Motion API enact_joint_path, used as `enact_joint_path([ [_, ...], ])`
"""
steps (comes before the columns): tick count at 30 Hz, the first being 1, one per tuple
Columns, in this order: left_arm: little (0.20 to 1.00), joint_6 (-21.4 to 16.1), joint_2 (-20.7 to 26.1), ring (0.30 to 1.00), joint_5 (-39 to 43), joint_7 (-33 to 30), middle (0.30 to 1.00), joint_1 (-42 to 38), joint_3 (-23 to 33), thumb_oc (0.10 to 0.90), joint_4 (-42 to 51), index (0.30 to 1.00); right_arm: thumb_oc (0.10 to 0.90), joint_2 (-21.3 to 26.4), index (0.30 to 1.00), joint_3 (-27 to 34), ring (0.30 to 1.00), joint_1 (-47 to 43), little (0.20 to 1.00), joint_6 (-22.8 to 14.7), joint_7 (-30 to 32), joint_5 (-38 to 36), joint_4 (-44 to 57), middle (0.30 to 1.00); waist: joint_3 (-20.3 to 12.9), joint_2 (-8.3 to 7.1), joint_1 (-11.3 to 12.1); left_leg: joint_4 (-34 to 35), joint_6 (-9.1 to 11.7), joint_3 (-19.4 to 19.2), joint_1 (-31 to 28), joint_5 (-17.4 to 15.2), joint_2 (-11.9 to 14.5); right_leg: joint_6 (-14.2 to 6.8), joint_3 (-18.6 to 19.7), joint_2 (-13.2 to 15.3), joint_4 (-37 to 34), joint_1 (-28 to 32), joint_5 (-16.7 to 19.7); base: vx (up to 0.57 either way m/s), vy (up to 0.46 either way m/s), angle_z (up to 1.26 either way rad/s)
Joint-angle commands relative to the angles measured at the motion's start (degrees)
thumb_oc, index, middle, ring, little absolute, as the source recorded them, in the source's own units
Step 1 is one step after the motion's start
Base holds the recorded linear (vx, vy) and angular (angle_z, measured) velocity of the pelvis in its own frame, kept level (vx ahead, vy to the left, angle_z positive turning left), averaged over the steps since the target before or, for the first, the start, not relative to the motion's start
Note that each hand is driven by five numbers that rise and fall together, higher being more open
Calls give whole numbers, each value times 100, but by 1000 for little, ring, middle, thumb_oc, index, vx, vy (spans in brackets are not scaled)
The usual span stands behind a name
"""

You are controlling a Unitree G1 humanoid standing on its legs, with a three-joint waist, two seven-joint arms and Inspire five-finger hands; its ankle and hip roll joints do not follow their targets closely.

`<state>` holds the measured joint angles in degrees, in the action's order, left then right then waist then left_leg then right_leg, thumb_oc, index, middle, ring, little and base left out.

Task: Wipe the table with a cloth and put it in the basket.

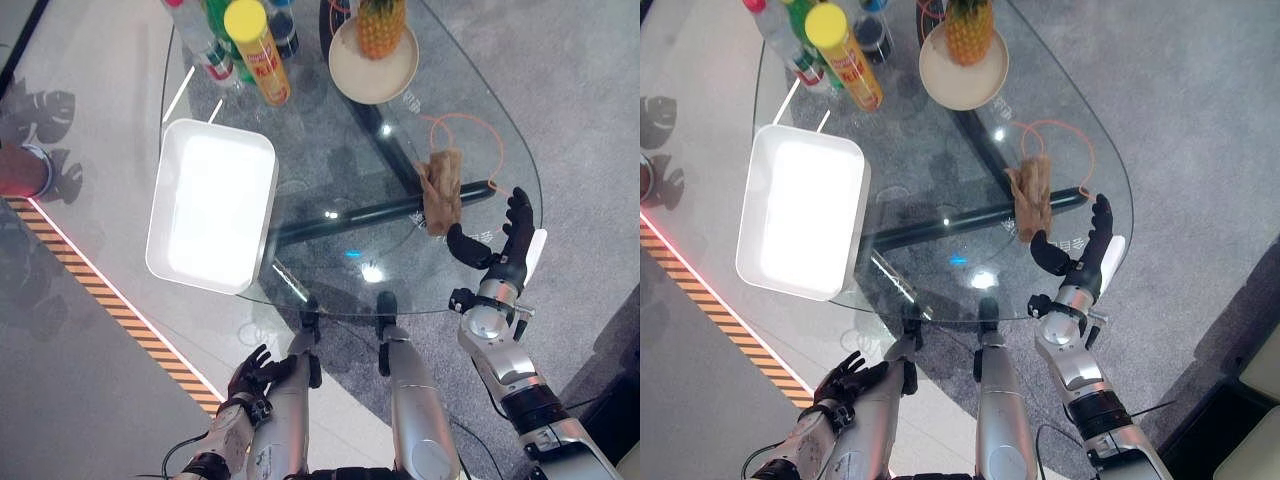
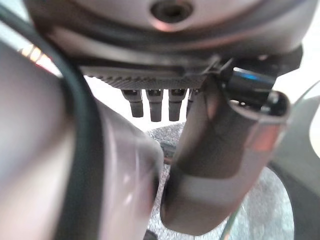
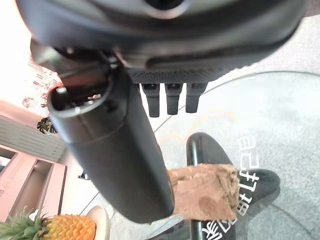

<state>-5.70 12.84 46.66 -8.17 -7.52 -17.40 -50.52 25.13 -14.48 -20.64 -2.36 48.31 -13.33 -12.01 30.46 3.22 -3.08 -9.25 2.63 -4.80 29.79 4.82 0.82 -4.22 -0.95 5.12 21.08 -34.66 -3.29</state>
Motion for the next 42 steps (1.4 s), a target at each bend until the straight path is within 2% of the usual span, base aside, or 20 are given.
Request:
enact_joint_path([
  [1, 900, 116, 2, 900, 104, -188, 900, 296, -203, 800, 3, 900, 800, 307, 900, 216, 900, -105, 900, -158, 442, 389, 903, 900, -67, -126, -58, -963, -108, -147, 499, -669, -334, 56, -434, -93, -508, -18, 401, 29, 0, 4],
  [6, 900, 160, 39, 900, 160, -286, 900, 335, -249, 800, 188, 900, 800, 362, 900, 178, 900, -157, 900, -98, 478, 392, 946, 900, -67, -88, -39, -1038, -107, -158, 819, -660, -341, 45, -446, -86, -426, -359, 433, 22, 12, 3],
  [16, 900, 173, 101, 900, 268, -380, 900, 307, -304, 800, 354, 900, 800, 336, 900, 38, 900, -294, 900, -267, 437, 399, 954, 900, -67, -79, 4, -1208, -118, -113, 1348, -650, -375, 14, -419, -101, -324, -878, 519, 1, 2, 0],
  [20, 900, 179, 112, 900, 304, -448, 900, 254, -330, 800, 408, 900, 800, 319, 900, -32, 900, -401, 900, -124, 577, 113, 796, 900, -67, -77, 48, -1204, -99, -56, 1503, -601, -396, 2, -422, -89, -340, -1017, 572, 0, 0, 0],
  [25, 900, 148, 124, 900, 292, -447, 900, 226, -357, 800, 411, 900, 800, 276, 900, -43, 900, -490, 900, -129, 719, 100, 626, 900, -67, -67, 83, -1211, -119, -13, 1571, -611, -408, -9, -407, -98, -304, -1116, 577, 0, 0, 0],
  [36, 900, 248, 126, 900, 385, -457, 900, -103, -464, 800, 317, 900, 800, 590, 900, -24, 900, -1418, 900, 69, 845, -299, 99, 900, -67, -20, 223, -1296, -107, 98, 1931, -576, -423, -36, -382, -104, -224, -1502, 625, 4, 6, 1],
  [42, 900, 277, 124, 900, 394, -470, 900, -159, -479, 800, 272, 900, 800, 681, 900, -60, 900, -1748, 900, 319, 913, -411, -76, 900, -67, 5, 273, -1311, -91, 137, 2073, -556, -429, -33, -376, -117, -204, -1651, 634, 0, 0, 0],
])
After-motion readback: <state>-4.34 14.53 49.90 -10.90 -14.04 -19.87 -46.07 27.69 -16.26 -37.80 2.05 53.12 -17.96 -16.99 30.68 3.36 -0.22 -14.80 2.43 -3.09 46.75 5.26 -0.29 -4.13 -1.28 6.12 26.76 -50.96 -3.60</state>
